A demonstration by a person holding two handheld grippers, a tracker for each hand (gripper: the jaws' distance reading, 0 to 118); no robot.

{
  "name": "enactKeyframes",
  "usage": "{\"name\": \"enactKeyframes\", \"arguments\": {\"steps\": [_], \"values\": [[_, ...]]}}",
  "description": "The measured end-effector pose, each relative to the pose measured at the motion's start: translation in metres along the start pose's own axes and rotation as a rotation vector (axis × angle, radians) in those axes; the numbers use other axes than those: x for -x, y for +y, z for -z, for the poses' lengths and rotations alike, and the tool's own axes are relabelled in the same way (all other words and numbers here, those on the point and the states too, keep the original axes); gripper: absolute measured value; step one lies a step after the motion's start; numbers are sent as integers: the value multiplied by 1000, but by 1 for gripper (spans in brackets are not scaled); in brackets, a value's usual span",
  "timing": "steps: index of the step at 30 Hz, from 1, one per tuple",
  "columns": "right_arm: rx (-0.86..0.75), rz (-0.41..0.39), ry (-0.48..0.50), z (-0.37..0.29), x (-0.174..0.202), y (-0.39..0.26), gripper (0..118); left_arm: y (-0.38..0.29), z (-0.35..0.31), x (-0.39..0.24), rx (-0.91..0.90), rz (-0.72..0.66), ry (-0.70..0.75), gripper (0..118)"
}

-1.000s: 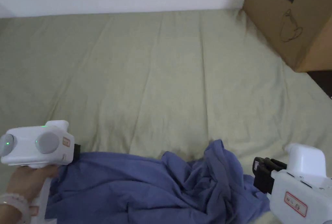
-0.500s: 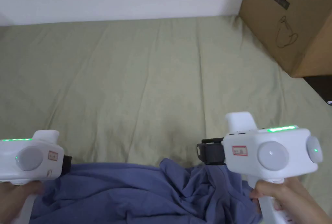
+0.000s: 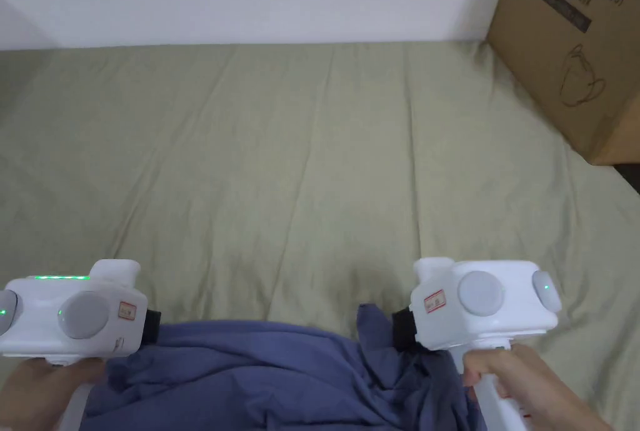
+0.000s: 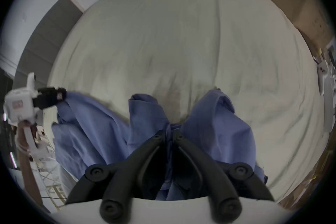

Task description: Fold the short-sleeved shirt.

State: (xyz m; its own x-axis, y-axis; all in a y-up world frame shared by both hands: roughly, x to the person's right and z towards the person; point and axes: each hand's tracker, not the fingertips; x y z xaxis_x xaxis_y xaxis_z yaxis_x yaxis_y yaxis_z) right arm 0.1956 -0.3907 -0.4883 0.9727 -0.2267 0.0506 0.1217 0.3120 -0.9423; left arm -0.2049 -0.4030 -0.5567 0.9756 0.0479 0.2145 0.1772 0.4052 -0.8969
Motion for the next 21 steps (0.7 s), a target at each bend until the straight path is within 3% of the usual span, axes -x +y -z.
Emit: {"name": "enactKeyframes", "arguments": {"steps": [9,14,17,21], "values": [[-213,27,77,-103,-17,25,6,8,-60,24,-128,-47,45,1],[-383,52,99,-183,-27,45,6,27,-134,46,-296,-96,117,1],[-450,48,87,-215,-28,58,6,41,-182,54,-401,-124,70,1],[-505,102,178,-246,-28,80,4,65,-234,52,-521,-112,117,1]]}}
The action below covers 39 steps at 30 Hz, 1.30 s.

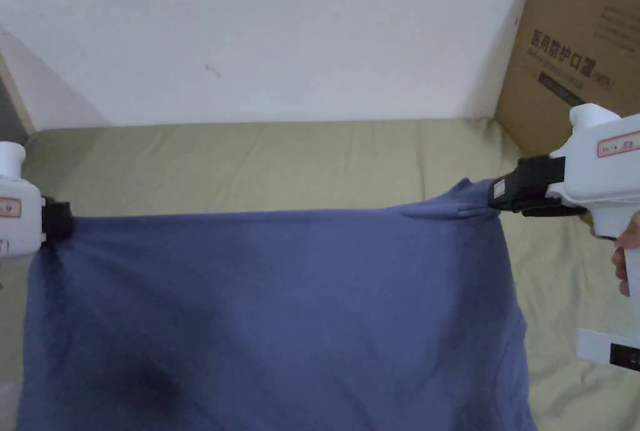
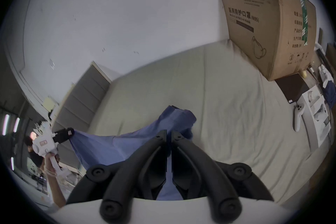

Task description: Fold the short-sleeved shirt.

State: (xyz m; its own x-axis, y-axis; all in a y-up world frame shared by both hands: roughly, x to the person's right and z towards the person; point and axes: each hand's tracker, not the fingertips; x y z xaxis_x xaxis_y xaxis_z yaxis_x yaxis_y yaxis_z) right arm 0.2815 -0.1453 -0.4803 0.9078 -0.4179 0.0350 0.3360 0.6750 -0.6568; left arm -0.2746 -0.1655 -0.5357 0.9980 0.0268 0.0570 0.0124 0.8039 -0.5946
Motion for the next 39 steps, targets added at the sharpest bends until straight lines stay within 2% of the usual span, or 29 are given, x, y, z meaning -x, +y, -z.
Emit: {"name": "enactKeyframes", "arguments": {"steps": [5,8,17,19,24,31,35,39], "values": [[-62,-26,16,-5,23,36,1,47,-28,-13,-99,29,21,1],[-79,-11,70,-5,28,49,0,60,-37,-22,-134,47,35,1],[-111,22,71,0,31,81,0,88,-32,-28,-175,25,24,1],[-129,14,45,1,35,99,0,103,-27,-31,-189,35,23,1],[-177,38,50,-1,48,159,0,154,-18,-35,-244,27,33,1],[-282,-14,42,-28,85,234,0,224,-25,-32,-366,-33,67,1],[-311,-33,30,-47,106,260,0,251,-37,-37,-416,12,92,1],[-359,-81,3,-67,123,276,0,264,-52,-41,-517,-15,103,1]]}}
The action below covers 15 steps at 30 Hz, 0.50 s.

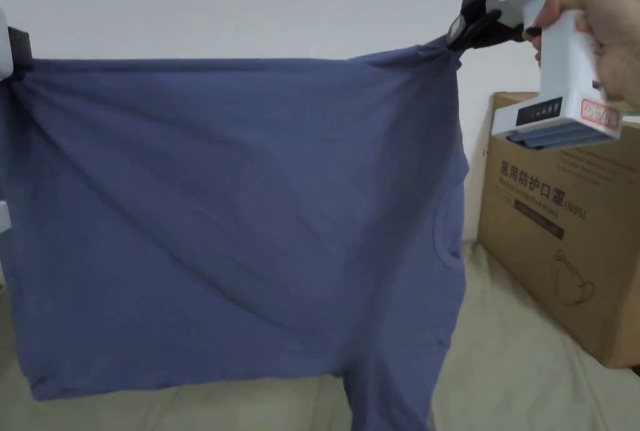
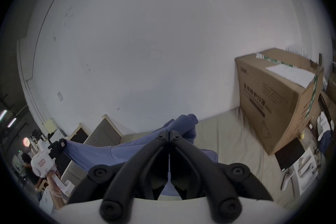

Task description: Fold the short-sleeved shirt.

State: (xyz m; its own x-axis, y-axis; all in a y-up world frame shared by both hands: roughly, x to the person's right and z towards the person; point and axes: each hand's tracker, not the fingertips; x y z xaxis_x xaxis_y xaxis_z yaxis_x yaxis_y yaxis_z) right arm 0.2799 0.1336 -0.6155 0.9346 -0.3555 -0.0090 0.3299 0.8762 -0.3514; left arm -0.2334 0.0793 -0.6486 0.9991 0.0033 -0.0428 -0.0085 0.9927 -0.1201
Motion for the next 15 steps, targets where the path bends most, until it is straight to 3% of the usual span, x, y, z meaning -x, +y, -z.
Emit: {"name": "enactKeyframes", "arguments": {"steps": [3,9,15], "values": [[-26,26,31,-7,3,10,0,8,1,-4,-6,32,16,1],[-26,-22,18,-4,1,-1,0,-10,16,-6,-7,42,9,1],[103,-24,-52,47,-30,-56,0,-83,56,-21,139,85,9,1]]}}
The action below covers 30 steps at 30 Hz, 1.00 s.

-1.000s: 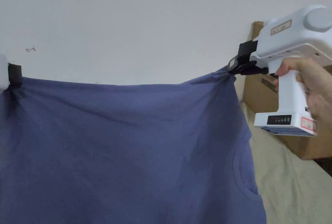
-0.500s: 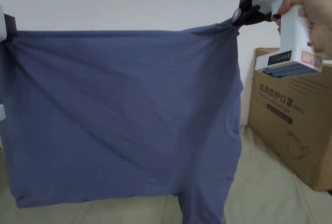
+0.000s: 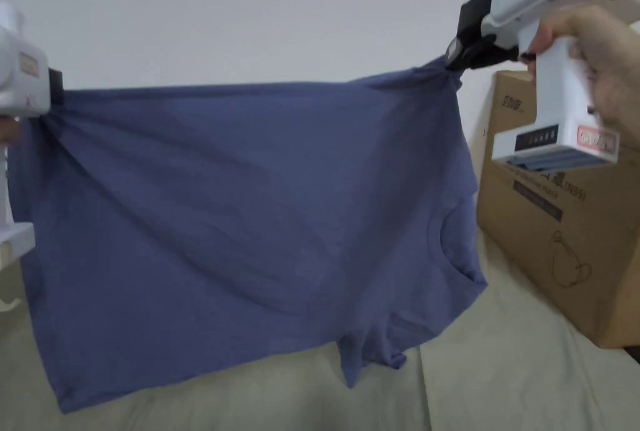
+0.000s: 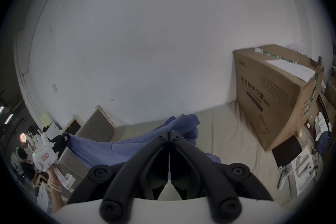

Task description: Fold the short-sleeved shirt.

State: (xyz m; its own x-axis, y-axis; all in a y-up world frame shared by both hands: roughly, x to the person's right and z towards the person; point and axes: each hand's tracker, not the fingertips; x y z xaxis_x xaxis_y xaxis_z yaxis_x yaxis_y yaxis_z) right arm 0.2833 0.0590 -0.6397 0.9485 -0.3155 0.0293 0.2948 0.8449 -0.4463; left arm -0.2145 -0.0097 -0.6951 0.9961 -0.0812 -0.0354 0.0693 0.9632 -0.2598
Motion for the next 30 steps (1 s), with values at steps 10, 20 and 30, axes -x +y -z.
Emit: {"name": "enactKeyframes", "arguments": {"steps": [10,20,30], "values": [[352,69,-111,141,-76,-160,0,-197,90,-29,416,-3,1,1],[552,171,-144,165,-126,-307,0,-331,70,-18,637,8,-20,1],[492,234,-70,-14,-133,-405,0,-380,-101,21,598,-41,-106,1]]}}
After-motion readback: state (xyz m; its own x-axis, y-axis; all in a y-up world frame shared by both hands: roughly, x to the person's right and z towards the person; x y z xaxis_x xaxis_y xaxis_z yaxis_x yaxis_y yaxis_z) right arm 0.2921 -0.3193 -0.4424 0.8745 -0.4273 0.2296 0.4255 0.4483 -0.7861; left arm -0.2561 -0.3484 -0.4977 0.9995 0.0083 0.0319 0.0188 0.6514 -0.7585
